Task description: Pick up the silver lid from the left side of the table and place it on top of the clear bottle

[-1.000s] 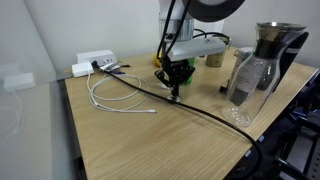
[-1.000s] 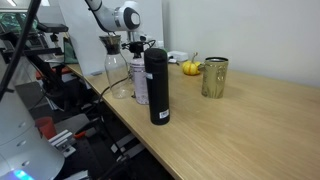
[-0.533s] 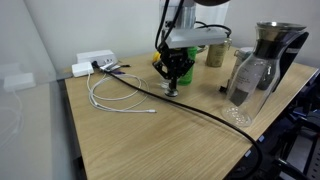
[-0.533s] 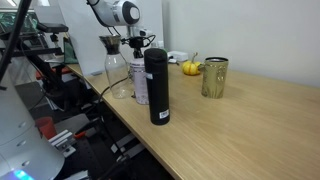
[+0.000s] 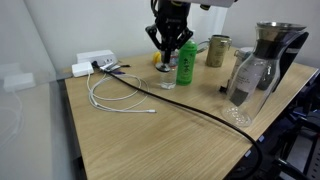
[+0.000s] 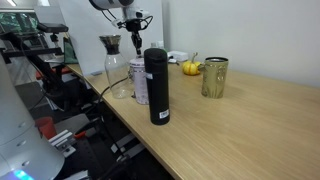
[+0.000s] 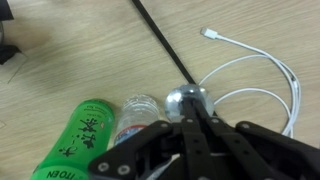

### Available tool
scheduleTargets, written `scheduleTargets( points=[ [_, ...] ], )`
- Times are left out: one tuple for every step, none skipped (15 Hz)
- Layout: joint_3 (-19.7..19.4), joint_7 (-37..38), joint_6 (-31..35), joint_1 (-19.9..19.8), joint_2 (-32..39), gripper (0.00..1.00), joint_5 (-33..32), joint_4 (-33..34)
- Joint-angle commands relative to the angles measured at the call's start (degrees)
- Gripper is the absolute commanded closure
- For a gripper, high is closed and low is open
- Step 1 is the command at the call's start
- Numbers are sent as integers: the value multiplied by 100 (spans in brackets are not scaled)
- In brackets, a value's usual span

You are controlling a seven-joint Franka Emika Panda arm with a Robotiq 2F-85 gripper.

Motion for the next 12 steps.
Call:
scheduleTargets(
  points=[
    [159, -239, -248, -133, -423, 99, 275, 34],
    [184, -258, -283, -142, -544, 99, 347, 67],
    [202, -292, -320, -158, -670, 99, 418, 96],
    [220, -332, -374, -169, -793, 99, 469, 132],
    [229, -359, -418, -186, -907, 99, 499, 161],
    [231, -369, -494, -211, -1025, 99, 467, 195],
    [244, -334, -570, -228, -1120, 99, 425, 216],
    [251, -310, -730, -254, -1238, 99, 390, 247],
    [259, -277, -847, -278, -1343, 99, 361, 263],
    [266, -214, -956, -315, -1453, 99, 271, 271],
    [274, -170, -1053, -358, -1566, 99, 191, 270],
    [275, -163, -1178, -405, -1682, 99, 161, 271]
  ],
)
